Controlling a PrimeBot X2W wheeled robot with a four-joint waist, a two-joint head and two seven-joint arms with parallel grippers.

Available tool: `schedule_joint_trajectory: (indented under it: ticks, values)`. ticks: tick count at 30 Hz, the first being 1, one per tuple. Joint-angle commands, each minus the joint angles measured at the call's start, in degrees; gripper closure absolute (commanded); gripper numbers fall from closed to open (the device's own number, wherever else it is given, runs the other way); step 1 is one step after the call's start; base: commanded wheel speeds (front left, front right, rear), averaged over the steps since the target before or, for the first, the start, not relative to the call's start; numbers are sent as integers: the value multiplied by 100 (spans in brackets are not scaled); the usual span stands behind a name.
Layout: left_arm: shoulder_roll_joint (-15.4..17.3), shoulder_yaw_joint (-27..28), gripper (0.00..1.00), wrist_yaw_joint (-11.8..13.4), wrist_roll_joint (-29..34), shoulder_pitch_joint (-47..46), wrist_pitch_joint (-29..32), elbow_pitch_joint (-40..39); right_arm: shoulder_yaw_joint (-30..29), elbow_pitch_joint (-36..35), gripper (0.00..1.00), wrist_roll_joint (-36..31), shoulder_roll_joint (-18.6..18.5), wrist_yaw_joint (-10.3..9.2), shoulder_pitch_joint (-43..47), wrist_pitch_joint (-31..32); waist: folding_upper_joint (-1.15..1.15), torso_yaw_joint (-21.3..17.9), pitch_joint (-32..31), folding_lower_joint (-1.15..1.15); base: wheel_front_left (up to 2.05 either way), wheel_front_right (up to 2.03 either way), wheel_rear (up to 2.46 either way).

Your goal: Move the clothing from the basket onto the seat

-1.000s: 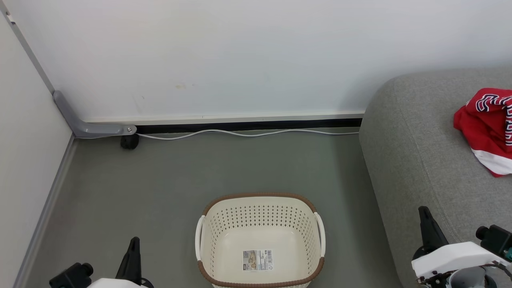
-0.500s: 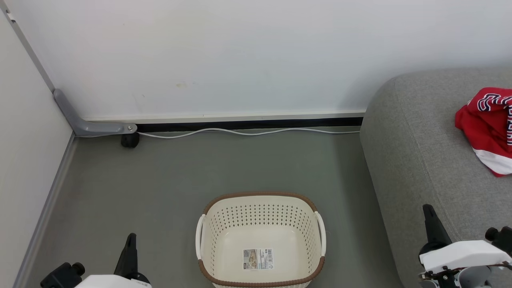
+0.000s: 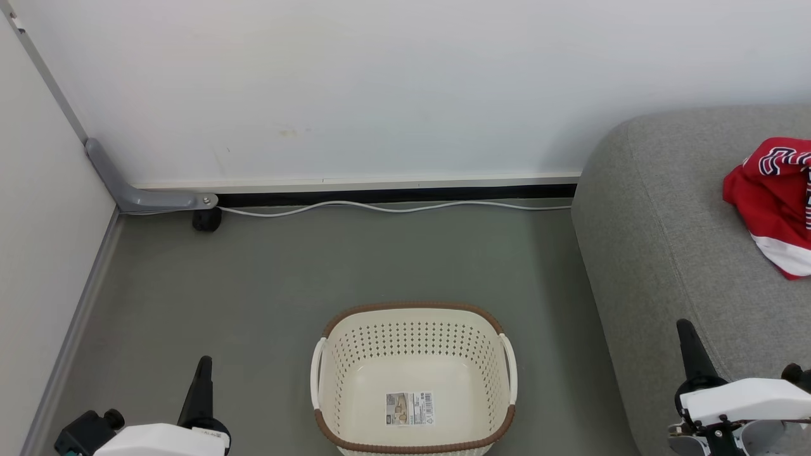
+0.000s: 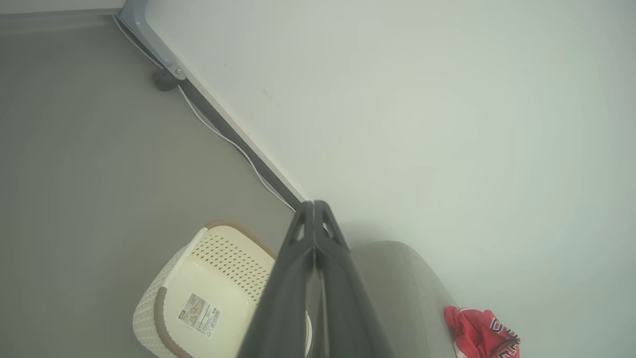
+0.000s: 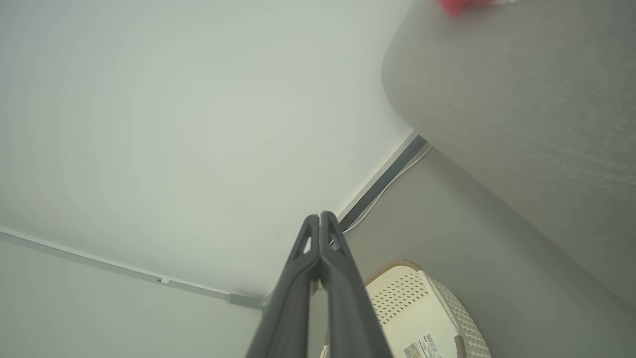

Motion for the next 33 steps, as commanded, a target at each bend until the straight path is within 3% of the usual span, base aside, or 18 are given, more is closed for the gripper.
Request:
schedule_joint_trajectory:
  ticks: [1, 33]
  values:
    - [94, 145, 100, -49, -224, -300, 34, -187, 15, -213, 100, 200, -42, 18, -92, 78, 0, 2, 3, 0, 0, 0, 0]
    - [117, 316, 100, -110, -2239, -469, 557, -450, -294, -579, 100, 2134, 22, 22, -21, 600, 0, 38, 56, 0, 0, 0, 0]
